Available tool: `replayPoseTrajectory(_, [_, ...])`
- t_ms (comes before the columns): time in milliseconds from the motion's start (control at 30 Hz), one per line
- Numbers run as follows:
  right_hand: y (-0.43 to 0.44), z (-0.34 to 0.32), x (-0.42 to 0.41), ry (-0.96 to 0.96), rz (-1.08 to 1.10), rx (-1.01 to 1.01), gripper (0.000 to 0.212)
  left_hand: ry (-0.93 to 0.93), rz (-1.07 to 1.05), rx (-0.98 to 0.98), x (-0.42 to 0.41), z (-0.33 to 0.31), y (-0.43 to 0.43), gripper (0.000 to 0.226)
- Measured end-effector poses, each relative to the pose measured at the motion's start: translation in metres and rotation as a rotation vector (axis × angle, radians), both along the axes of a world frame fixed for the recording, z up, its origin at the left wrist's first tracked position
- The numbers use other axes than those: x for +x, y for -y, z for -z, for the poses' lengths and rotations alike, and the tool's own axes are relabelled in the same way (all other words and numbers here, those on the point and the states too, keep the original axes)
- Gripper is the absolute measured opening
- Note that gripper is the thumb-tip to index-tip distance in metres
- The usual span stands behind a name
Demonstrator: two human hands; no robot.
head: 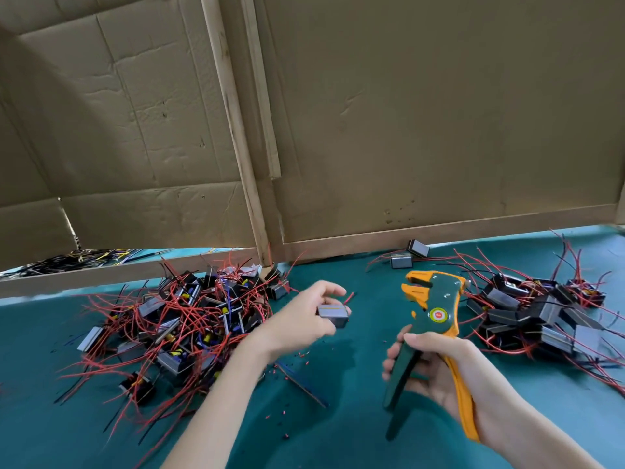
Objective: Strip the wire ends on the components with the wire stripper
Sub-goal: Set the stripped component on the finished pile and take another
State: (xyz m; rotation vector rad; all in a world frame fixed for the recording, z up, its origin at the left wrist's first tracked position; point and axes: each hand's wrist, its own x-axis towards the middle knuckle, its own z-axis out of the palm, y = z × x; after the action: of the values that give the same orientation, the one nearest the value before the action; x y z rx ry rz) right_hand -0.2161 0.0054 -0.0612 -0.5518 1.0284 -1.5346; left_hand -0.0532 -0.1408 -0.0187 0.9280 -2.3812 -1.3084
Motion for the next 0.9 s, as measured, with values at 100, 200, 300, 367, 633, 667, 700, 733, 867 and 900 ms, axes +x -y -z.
replayPoseTrajectory(100, [0.001, 0.000, -0.009, -0.002, 0.099, 0.042, 0.010, 0.085, -0.016, -0.178, -0.040, 0.019, 0.005, 0.051])
replayPoseTrajectory(200, [0.002, 0.001, -0.018, -0.037, 0.163, 0.078, 0.006, -0.053, -0.100, -0.335, -0.096, 0.021, 0.008, 0.054])
replayPoseTrajectory(300, [0.003, 0.000, -0.022, -0.056, 0.183, 0.094, 0.005, -0.039, -0.009, -0.356, -0.143, 0.019, 0.008, 0.080])
replayPoseTrajectory(367, [0.004, 0.001, -0.024, -0.060, 0.189, 0.105, 0.005, 0.081, 0.092, -0.331, -0.157, 0.020, 0.011, 0.086])
replayPoseTrajectory(633, [0.005, 0.005, -0.027, -0.043, 0.162, 0.095, 0.006, 0.293, -0.270, -0.724, -0.059, 0.006, 0.058, 0.059])
replayPoseTrajectory(667, [0.005, 0.005, -0.026, -0.038, 0.156, 0.095, 0.006, 0.400, -0.331, -0.803, -0.042, 0.004, 0.066, 0.058])
replayPoseTrajectory(700, [0.006, 0.005, -0.025, -0.034, 0.150, 0.095, 0.006, 0.505, -0.357, -0.860, -0.028, 0.004, 0.073, 0.055])
replayPoseTrajectory(733, [0.006, 0.005, -0.024, -0.033, 0.142, 0.097, 0.005, 0.596, -0.351, -0.900, -0.019, 0.005, 0.079, 0.053])
replayPoseTrajectory(867, [0.004, 0.004, -0.021, -0.034, 0.124, 0.099, 0.006, 0.876, -0.263, -1.053, -0.012, 0.023, 0.087, 0.039])
replayPoseTrajectory(900, [0.004, 0.003, -0.020, -0.034, 0.122, 0.098, 0.006, 0.911, -0.251, -1.102, -0.012, 0.027, 0.087, 0.034])
